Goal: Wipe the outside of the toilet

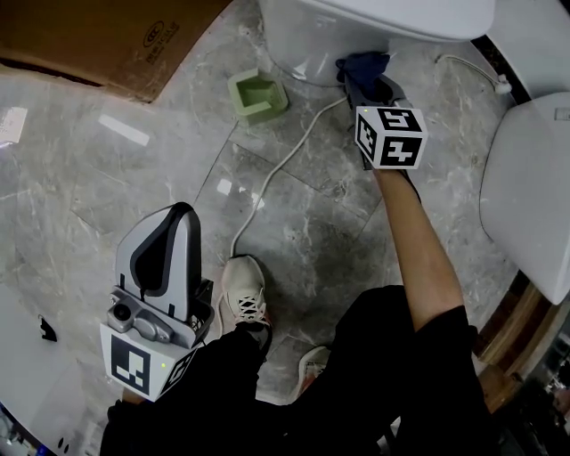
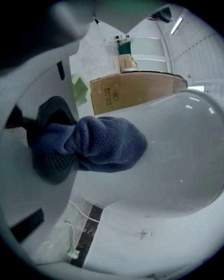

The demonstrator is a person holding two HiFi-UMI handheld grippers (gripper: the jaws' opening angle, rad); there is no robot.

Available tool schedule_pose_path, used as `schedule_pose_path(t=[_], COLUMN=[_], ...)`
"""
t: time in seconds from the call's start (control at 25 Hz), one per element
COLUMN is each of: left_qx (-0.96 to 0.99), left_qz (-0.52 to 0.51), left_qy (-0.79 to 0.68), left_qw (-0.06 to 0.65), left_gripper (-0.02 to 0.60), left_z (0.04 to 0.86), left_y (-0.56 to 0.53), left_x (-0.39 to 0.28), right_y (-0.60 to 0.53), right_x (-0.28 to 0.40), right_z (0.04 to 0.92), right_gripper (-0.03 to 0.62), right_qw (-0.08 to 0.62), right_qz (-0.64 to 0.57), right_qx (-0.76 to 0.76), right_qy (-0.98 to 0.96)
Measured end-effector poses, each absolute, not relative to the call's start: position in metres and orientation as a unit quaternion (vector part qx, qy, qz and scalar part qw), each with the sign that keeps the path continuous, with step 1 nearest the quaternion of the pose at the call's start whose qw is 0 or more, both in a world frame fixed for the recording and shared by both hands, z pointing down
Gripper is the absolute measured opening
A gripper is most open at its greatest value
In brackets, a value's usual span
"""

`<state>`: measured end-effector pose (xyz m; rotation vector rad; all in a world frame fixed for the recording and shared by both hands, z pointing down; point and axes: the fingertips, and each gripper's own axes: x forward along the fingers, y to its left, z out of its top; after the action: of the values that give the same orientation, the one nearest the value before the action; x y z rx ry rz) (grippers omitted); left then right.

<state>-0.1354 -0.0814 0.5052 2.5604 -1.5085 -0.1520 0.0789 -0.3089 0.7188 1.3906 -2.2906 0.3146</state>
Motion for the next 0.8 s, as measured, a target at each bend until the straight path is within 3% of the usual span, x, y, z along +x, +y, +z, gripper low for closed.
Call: schedule_pose_path(t=[0.8], left_qx=[0.858], left_qz=[-0.048], left_qy=[-0.499], left_qw=[0.109], left_gripper=[0.009], left_z=[0.527], left_y=[-0.103], left_x=[-0.149], right_y=[-0.314], right_x=[0.081], right_z=[0.802], right_gripper=[0.069], right_qw=[0.275], right_qz=[0.177], right_qx=[0.495], right_qy=[-0.805])
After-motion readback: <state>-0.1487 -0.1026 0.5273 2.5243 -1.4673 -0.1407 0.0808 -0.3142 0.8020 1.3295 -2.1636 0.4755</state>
